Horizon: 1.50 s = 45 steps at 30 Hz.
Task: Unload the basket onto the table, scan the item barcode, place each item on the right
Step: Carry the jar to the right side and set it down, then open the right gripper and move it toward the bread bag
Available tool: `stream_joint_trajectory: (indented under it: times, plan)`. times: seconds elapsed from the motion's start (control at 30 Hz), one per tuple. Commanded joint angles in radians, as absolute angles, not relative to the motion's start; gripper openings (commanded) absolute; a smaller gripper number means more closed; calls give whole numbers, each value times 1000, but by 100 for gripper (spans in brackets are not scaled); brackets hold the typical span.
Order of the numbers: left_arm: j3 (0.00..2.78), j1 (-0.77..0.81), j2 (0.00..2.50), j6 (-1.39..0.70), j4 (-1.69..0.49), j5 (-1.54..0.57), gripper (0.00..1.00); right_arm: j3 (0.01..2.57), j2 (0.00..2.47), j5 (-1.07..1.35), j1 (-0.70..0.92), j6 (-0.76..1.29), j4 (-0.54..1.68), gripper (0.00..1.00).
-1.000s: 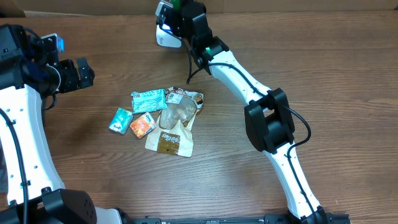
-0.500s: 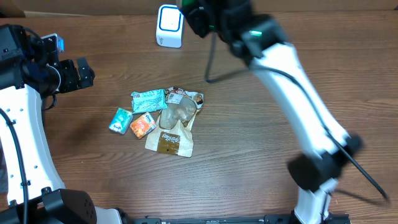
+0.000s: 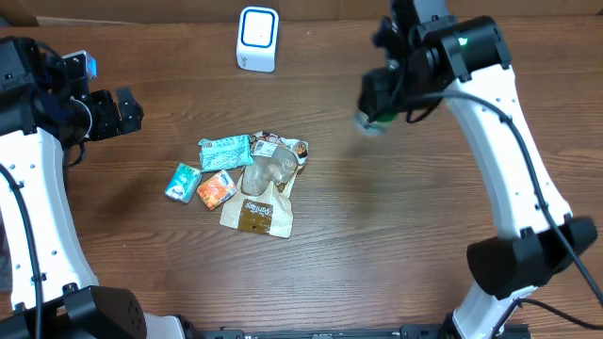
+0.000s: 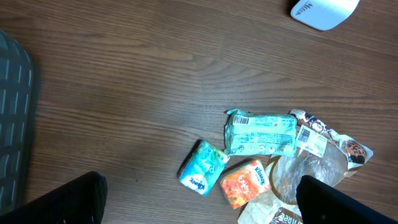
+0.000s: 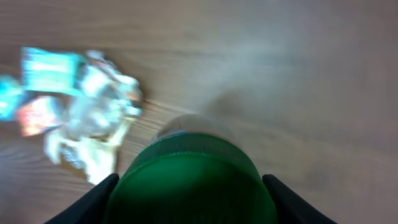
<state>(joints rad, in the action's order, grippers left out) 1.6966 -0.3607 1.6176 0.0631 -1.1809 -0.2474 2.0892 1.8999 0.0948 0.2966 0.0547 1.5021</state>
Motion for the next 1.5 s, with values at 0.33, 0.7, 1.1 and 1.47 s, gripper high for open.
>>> stream_joint_trajectory:
  times: [0.33,0.7,1.1,1.47]
  plan:
    - [1695,-360,1610,90,-1177,-252,100,1583,1893,-62,47,214,1218,39]
    - [1695,-360,1610,90,-1177,-252,100,1459,1893,-85,-88,254,1042,44]
    - [1695,-360,1610,90,-1177,-252,100,1460,1893,-73,-96,262,1026,97]
    - [1695,-360,1610,90,-1177,-252,100,1813,1872,137,-7,258,1324,100]
